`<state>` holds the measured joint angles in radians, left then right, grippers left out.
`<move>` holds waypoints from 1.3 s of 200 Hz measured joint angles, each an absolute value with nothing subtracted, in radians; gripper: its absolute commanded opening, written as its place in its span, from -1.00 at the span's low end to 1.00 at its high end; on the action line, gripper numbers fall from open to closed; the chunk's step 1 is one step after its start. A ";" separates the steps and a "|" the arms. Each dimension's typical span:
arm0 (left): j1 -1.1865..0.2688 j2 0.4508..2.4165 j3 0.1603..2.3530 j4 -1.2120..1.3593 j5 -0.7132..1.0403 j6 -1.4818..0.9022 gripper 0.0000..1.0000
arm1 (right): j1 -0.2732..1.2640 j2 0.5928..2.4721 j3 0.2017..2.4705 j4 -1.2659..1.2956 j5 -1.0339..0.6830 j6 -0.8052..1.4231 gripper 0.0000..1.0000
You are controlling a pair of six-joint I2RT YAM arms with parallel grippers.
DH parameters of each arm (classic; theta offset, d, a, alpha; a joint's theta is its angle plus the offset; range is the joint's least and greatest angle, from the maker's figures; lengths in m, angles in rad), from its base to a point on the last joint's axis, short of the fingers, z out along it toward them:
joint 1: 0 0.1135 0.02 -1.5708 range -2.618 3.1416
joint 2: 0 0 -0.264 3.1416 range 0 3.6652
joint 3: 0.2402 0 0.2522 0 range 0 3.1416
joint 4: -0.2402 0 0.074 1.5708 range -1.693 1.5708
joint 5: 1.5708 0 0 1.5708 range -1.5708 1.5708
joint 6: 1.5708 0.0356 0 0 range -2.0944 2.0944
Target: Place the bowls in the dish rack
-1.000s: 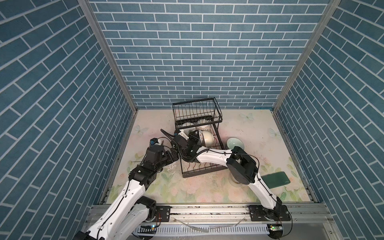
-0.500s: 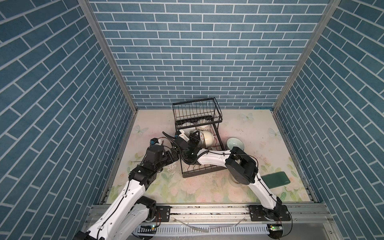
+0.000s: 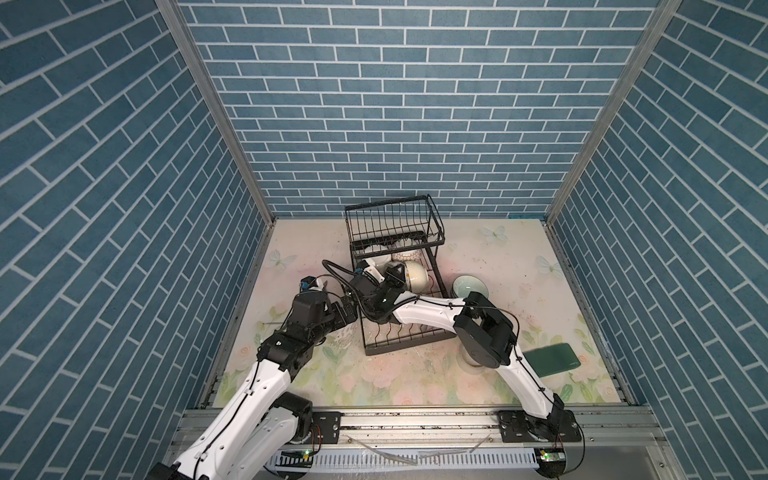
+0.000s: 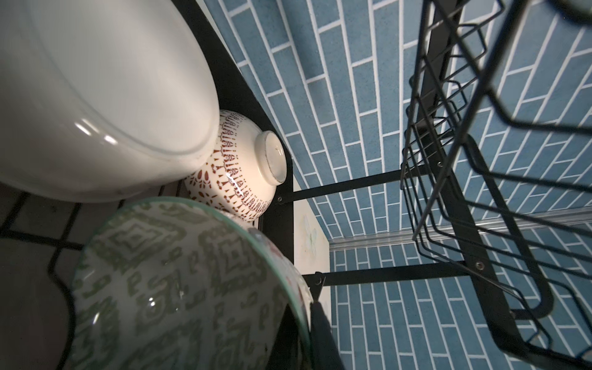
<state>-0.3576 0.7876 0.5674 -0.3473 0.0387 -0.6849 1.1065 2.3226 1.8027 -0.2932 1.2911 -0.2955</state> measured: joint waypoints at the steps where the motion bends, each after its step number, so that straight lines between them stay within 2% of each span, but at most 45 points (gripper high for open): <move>1: -0.358 0.787 0.567 -0.347 0.039 -0.685 0.99 | 1.106 2.323 1.804 -0.298 1.290 -0.292 -1.00; 27: -0.358 0.785 0.567 -0.347 0.039 -0.685 0.99 | 1.098 2.325 1.860 -0.439 1.245 -0.204 -1.00; 65: -0.358 0.785 0.567 -0.347 0.038 -0.685 0.99 | 1.096 2.338 1.927 -0.569 1.197 -0.147 -0.66; 98: -0.358 0.785 0.564 -0.347 0.038 -0.685 0.99 | 1.113 2.344 1.946 -0.603 1.134 -0.105 -0.61; 140: -0.358 0.785 0.560 -0.347 0.038 -0.685 0.99 | 1.115 2.344 1.956 -0.632 1.083 -0.072 -0.40; 184: -0.358 0.785 0.558 -0.347 0.038 -0.685 0.99 | 1.116 2.344 1.956 -0.648 1.037 -0.042 -0.14; 260: -0.358 0.785 0.558 -0.347 0.038 -0.685 0.99 | 1.118 2.335 1.955 -0.668 0.952 0.000 0.48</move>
<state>-0.3576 0.7853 0.5575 -0.3473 0.0383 -0.6846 1.1175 2.3352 1.9549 -0.6678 0.9516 0.0002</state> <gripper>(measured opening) 0.996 0.700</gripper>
